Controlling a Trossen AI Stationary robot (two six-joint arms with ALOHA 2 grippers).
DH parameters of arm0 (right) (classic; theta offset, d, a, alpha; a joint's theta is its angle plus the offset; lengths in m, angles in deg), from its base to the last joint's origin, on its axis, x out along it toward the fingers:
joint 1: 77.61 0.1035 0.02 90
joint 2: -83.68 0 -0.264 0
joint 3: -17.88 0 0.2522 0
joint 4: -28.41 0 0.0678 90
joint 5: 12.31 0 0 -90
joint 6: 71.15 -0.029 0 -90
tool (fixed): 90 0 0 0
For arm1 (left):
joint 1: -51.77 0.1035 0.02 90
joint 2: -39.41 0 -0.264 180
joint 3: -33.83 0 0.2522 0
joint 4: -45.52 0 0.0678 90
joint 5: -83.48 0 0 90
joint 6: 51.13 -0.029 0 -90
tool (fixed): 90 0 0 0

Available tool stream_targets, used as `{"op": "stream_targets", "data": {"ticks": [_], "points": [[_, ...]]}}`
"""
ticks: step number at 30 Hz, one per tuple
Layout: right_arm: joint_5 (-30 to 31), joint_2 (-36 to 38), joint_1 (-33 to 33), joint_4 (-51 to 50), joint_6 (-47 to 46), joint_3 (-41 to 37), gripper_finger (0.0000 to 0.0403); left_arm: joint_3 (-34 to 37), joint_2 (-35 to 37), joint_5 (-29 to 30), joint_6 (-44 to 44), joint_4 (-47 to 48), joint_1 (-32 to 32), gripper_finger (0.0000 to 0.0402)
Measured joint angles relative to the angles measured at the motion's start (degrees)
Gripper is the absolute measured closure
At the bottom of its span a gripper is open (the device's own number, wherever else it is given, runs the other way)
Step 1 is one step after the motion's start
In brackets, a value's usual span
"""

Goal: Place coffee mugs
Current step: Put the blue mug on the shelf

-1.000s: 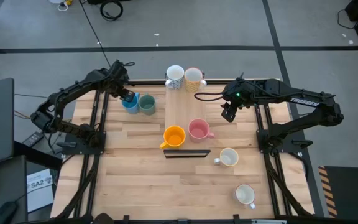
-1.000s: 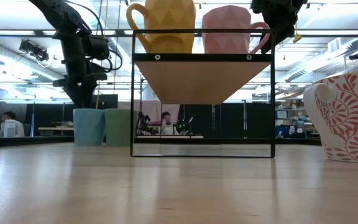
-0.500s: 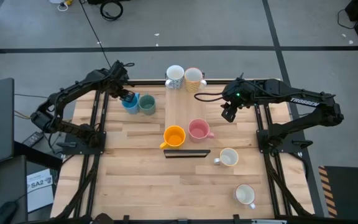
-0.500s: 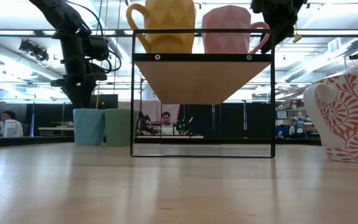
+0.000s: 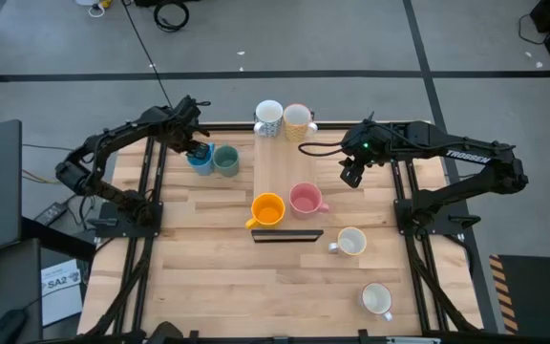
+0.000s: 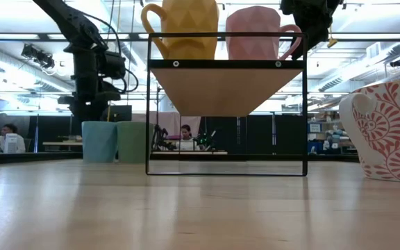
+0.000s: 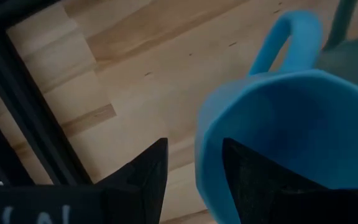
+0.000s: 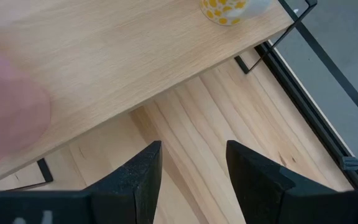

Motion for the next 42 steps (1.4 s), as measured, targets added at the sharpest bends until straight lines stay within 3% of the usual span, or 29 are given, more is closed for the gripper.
{"op": "stream_targets", "data": {"ticks": [5, 16, 26, 33, 39, 42], "points": [[0.00, -0.02, 0.00, 0.00, 0.00, 0.00, 0.0218, 0.00, -0.72, 0.01, -0.22, 0.01, 0.00, 0.0264], [0.00, 0.00, 0.00, 0.00, 0.00, 0.00, 0.0218, -0.11, -0.63, -0.65, -0.22, 1.05, 0.02, 0.0377], [0.00, 0.00, 0.00, 0.00, 0.00, 0.00, 0.0218, -0.20, -0.24, -0.49, -0.23, 7.62, 0.02, 0.0378], [0.00, -0.02, 0.00, 0.00, 0.00, 0.00, 0.0218, 0.09, 4.64, 1.15, -0.66, 13.83, -0.98, 0.0378], [0.00, -0.01, 0.00, 0.00, 0.00, 0.00, 0.0218, 0.09, 10.21, 0.45, -1.61, 19.50, -5.11, 0.0378], [0.00, 0.00, 0.00, 0.00, 0.00, 0.00, 0.0217, 0.09, 12.54, -0.37, -6.15, 20.92, -8.70, 0.0378]]}}
